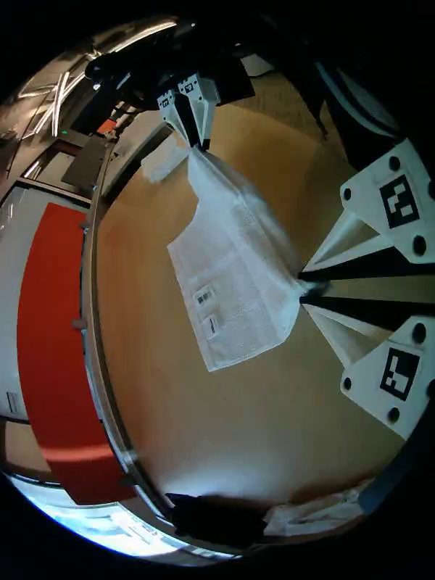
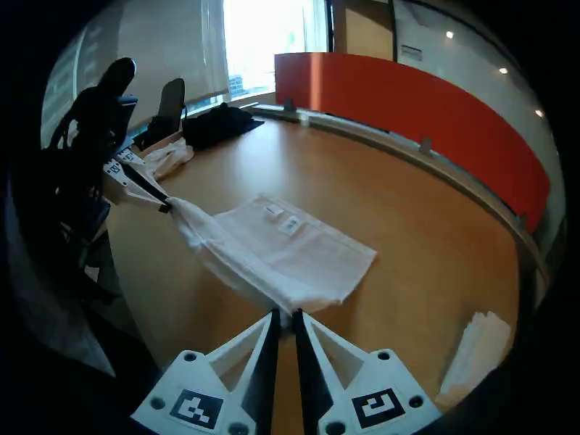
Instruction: Fold towel
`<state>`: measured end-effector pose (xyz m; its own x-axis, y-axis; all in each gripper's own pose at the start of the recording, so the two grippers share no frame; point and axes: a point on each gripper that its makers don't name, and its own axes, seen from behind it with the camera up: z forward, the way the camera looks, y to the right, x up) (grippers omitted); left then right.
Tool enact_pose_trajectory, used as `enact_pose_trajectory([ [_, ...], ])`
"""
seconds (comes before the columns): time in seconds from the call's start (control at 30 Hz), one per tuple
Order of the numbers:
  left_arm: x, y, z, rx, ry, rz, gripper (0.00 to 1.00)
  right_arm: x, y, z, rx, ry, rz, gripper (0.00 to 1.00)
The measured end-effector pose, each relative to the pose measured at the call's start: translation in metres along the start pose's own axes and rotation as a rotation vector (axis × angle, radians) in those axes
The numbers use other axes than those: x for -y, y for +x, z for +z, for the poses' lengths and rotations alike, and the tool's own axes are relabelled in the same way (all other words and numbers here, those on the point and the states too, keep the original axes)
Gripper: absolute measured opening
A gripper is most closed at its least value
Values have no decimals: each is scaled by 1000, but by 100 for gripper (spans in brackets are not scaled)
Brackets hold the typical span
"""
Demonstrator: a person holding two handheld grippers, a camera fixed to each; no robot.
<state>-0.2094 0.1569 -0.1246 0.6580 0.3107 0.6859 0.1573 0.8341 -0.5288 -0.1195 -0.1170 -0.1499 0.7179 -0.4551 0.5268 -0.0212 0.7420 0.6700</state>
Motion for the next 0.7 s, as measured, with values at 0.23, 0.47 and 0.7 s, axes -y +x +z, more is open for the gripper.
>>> enact_pose_trajectory([
  [0.23,6,10,6,-3,9,-35,15,-6,6,6,13,-6,-7,15],
  [0.47,23,34,16,-32,36,-23,14,-23,19,21,19,-25,-14,15],
  [0.7,40,55,31,-42,54,-21,14,-45,34,38,15,-51,-17,15],
])
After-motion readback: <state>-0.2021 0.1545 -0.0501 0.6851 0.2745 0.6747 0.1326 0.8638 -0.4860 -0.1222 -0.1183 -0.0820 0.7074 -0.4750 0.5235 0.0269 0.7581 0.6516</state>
